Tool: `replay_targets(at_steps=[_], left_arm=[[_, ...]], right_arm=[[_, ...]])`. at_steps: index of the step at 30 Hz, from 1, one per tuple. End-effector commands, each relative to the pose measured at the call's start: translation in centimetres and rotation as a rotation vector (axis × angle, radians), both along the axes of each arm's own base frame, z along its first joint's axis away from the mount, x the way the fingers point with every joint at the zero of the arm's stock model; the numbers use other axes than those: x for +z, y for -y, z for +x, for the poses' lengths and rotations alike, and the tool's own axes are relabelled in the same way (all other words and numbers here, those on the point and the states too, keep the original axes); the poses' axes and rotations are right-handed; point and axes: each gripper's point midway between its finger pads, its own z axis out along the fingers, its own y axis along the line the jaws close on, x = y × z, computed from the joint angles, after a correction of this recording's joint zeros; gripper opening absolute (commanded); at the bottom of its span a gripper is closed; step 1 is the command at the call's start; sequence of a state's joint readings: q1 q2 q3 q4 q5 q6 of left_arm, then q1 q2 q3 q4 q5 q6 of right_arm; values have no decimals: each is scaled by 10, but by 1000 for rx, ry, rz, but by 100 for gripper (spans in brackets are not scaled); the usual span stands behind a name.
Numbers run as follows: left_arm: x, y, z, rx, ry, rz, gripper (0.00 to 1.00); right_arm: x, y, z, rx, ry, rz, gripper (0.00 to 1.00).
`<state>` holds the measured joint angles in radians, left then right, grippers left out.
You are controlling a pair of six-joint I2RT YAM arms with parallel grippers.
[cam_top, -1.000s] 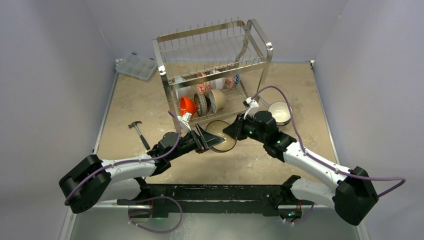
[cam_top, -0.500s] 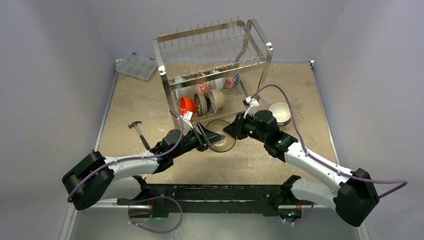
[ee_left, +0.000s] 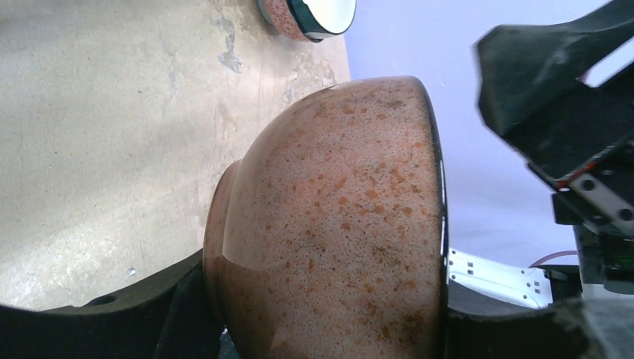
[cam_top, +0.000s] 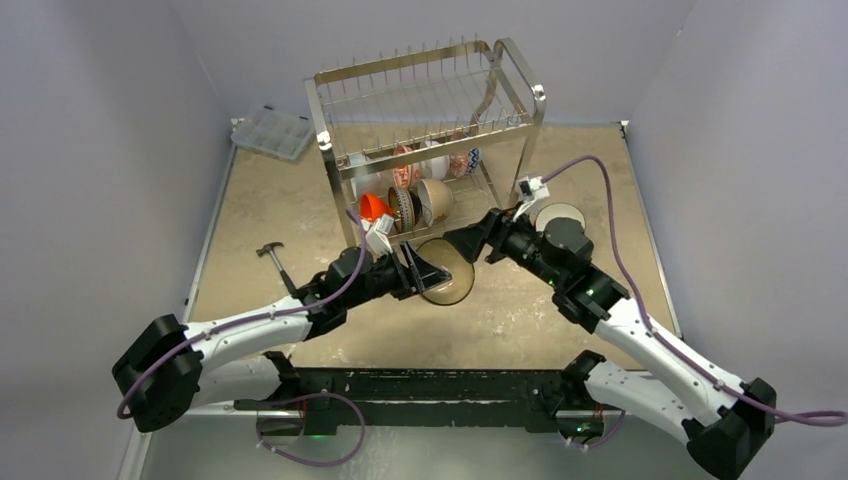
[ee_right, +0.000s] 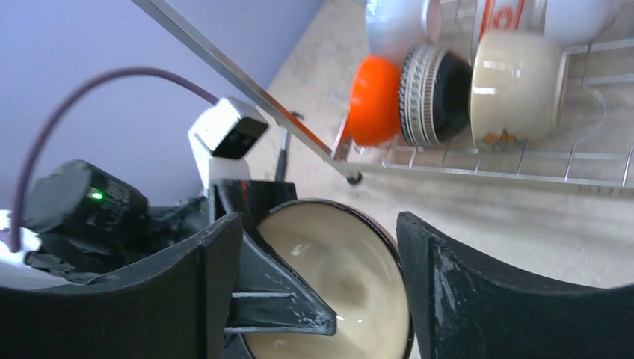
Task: Load the bowls into the dish rack
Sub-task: Place the bowl in the dish rack.
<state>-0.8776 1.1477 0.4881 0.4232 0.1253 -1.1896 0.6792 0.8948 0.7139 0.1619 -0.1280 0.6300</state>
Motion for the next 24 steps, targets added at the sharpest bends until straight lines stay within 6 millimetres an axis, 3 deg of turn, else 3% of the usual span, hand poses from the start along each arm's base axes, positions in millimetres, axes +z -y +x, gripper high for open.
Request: replay_targets(at_steps=[1, 8, 13, 18, 24], left_arm=[[77, 2, 5, -3, 169, -80, 22], [113, 3, 9, -3, 208, -55, 15], [157, 8, 21, -2, 266, 10, 0], [194, 14, 31, -7, 278, -25, 0], [239, 19, 37, -24, 279, -118, 0]], right_arm=[[53, 14, 2, -72, 96, 62, 80], [94, 28, 5, -133, 185, 64, 82], [118, 51, 12, -248, 232, 37, 85], [147, 67, 12, -314, 276, 42, 86], [167, 81, 7, -364, 311, 71, 86]])
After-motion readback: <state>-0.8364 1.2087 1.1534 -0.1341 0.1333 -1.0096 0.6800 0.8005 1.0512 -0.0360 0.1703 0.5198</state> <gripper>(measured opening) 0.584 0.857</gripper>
